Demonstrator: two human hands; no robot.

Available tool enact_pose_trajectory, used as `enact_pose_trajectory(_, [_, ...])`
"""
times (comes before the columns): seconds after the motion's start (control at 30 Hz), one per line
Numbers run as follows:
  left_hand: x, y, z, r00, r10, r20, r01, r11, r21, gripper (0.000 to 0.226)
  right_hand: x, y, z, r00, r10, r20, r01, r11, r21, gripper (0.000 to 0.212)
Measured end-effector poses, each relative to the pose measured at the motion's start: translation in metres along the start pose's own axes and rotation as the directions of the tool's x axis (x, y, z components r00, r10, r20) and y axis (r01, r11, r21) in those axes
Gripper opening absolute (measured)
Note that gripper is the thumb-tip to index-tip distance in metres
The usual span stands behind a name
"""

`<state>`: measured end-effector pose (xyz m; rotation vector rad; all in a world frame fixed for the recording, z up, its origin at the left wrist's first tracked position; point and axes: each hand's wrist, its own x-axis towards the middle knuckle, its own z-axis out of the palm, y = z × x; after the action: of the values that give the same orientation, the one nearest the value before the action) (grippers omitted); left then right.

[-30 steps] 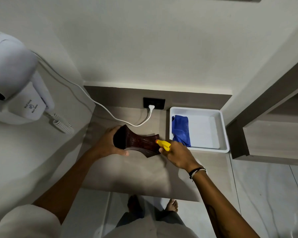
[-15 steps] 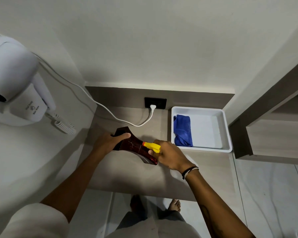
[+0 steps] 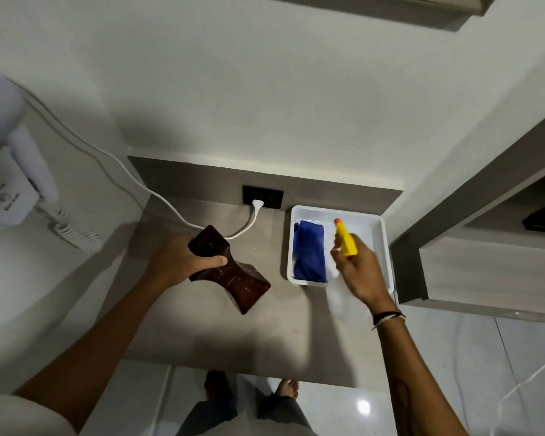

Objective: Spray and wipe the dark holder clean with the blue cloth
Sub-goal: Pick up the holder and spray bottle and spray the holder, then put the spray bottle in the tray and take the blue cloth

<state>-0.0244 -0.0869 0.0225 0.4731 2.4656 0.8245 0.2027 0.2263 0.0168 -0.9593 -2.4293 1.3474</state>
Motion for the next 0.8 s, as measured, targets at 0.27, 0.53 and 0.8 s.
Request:
enact_pose_trajectory(0.27, [0.002, 0.036, 0.005, 0.939, 0.288, 0.189, -0.340, 0.861, 0.378, 0.119, 0.060, 0.030, -0.022, 0.953, 0.061, -0.298, -0.023, 0.991, 0.129, 0.049])
enact_pose_trajectory(0.53, [0.004, 0.036, 0.018, 0.924, 0.324, 0.202, -0.381, 0.815, 0.436, 0.122, 0.062, 0.053, -0.003, 0.946, 0.102, -0.308, -0.071, 0.991, 0.111, 0.065])
enact_pose_trajectory(0.8, [0.006, 0.032, 0.020, 0.904, 0.379, 0.195, -0.426, 0.799, 0.424, 0.120, 0.036, 0.050, 0.016, 0.843, -0.129, -0.522, 0.069, 0.989, -0.131, 0.086])
